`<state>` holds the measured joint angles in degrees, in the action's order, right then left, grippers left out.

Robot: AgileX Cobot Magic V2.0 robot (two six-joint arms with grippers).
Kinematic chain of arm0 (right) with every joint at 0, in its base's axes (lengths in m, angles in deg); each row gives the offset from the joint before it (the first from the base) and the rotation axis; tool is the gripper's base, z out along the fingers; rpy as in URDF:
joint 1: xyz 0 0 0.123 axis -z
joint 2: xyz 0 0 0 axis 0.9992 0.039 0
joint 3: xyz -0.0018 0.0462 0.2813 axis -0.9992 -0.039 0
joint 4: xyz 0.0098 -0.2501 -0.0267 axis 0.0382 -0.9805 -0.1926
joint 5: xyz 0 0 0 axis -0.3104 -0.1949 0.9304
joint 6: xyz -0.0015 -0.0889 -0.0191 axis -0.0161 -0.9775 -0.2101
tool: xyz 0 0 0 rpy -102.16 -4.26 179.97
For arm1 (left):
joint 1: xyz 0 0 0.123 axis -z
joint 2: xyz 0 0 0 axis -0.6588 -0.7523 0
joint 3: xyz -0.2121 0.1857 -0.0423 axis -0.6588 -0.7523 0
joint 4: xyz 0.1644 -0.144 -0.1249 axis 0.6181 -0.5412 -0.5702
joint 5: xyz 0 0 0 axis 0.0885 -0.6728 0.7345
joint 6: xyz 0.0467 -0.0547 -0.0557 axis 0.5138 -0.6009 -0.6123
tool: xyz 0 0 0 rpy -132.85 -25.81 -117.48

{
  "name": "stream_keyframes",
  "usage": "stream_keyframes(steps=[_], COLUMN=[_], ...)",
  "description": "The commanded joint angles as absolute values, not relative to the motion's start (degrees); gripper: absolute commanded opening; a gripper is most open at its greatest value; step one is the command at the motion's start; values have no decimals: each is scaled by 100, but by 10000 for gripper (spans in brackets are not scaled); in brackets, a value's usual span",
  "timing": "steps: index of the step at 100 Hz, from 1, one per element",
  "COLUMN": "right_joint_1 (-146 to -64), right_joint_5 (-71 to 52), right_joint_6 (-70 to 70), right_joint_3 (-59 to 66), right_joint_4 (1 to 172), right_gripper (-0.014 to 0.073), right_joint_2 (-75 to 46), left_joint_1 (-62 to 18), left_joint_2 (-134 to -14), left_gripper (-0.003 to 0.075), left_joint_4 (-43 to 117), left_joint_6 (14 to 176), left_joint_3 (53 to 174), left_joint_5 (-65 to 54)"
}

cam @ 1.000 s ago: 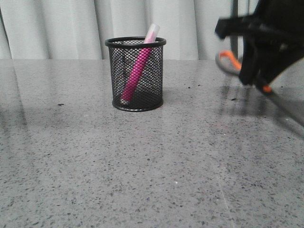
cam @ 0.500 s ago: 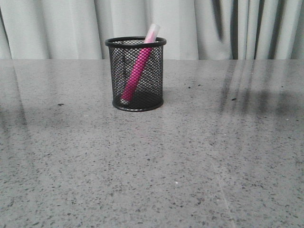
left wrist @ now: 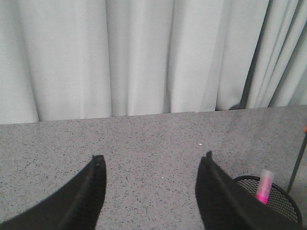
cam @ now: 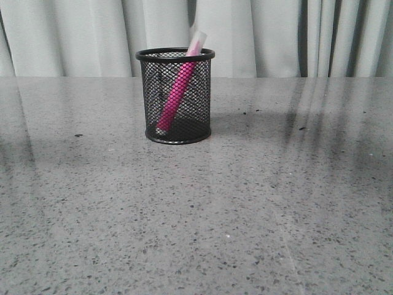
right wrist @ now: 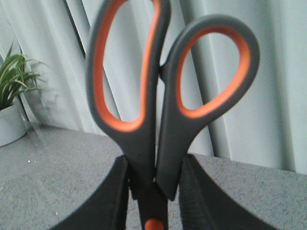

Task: Put pen and scissors into bin
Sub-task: 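Carry the scissors with the right gripper above the mesh cup, then lower the scissors blades-first into the cup and open the right gripper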

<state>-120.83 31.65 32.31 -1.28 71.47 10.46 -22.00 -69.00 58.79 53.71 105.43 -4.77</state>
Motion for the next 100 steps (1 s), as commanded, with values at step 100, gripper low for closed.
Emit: stream_keyframes(steps=[100], right_joint_1=[-12166], right_joint_5=[6043], right_joint_6=[3176], right_joint_3=[-1348], right_joint_4=[6768], right_gripper=[-72], right_joint_2=[1987], left_joint_1=[-2221], left_joint_2=[-6820], left_gripper=[375], left_joint_4=[5830], left_joint_6=[5333], left_joint_3=[10692], left_joint_5=[-7])
